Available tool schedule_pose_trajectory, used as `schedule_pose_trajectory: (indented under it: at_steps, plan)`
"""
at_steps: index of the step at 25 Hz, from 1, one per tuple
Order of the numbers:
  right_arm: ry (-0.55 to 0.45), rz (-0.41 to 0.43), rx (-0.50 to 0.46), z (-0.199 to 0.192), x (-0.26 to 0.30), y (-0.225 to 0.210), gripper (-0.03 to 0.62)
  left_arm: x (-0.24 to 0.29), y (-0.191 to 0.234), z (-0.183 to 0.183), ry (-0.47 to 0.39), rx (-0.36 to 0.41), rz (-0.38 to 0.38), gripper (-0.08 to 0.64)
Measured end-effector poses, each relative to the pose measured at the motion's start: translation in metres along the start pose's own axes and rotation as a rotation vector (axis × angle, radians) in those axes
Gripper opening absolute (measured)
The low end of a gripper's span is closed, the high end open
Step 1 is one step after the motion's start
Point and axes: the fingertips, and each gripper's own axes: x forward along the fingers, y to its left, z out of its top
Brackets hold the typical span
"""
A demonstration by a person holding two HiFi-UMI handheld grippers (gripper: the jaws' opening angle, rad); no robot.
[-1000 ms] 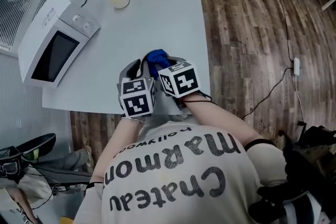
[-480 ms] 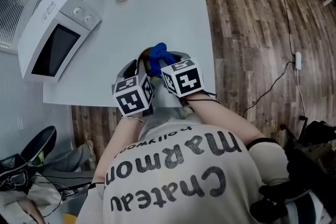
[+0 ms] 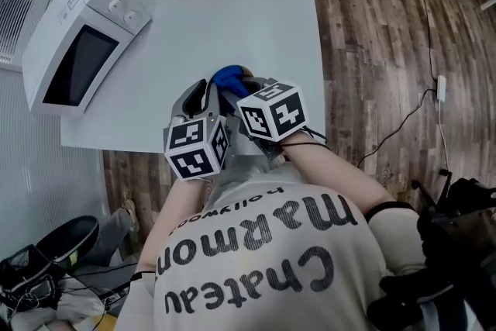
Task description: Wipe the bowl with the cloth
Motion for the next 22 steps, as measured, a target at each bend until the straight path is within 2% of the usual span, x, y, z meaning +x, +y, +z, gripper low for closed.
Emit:
schedule_pose_trajectory:
  at_steps: [3, 6, 8, 12, 17, 22]
  plan:
    - [0.048, -0.028, -0.095, -0.004, 0.007, -0.001, 0.066, 0.004, 0.004, -0.003, 0.015, -0.016, -0.004, 0.072]
    - [0.089, -0.092, -0.203, -0.009, 0.01, -0.009, 0.066, 0.009, 0.008, -0.007, 0.037, -0.031, 0.011, 0.071]
    - [0.102, -0.13, -0.24, -0.01, 0.01, -0.015, 0.066, 0.012, 0.011, -0.008, 0.044, -0.05, 0.016, 0.069]
    - [0.117, -0.168, -0.212, -0.014, 0.007, -0.026, 0.066, 0.017, 0.014, -0.016, 0.067, -0.095, 0.022, 0.069]
    - [0.1, -0.224, -0.192, -0.01, 0.006, -0.038, 0.066, 0.025, 0.019, -0.018, 0.081, -0.098, 0.023, 0.069]
    - [0.08, -0.243, -0.152, -0.006, -0.003, -0.049, 0.066, 0.029, 0.017, -0.021, 0.086, -0.106, 0.025, 0.069]
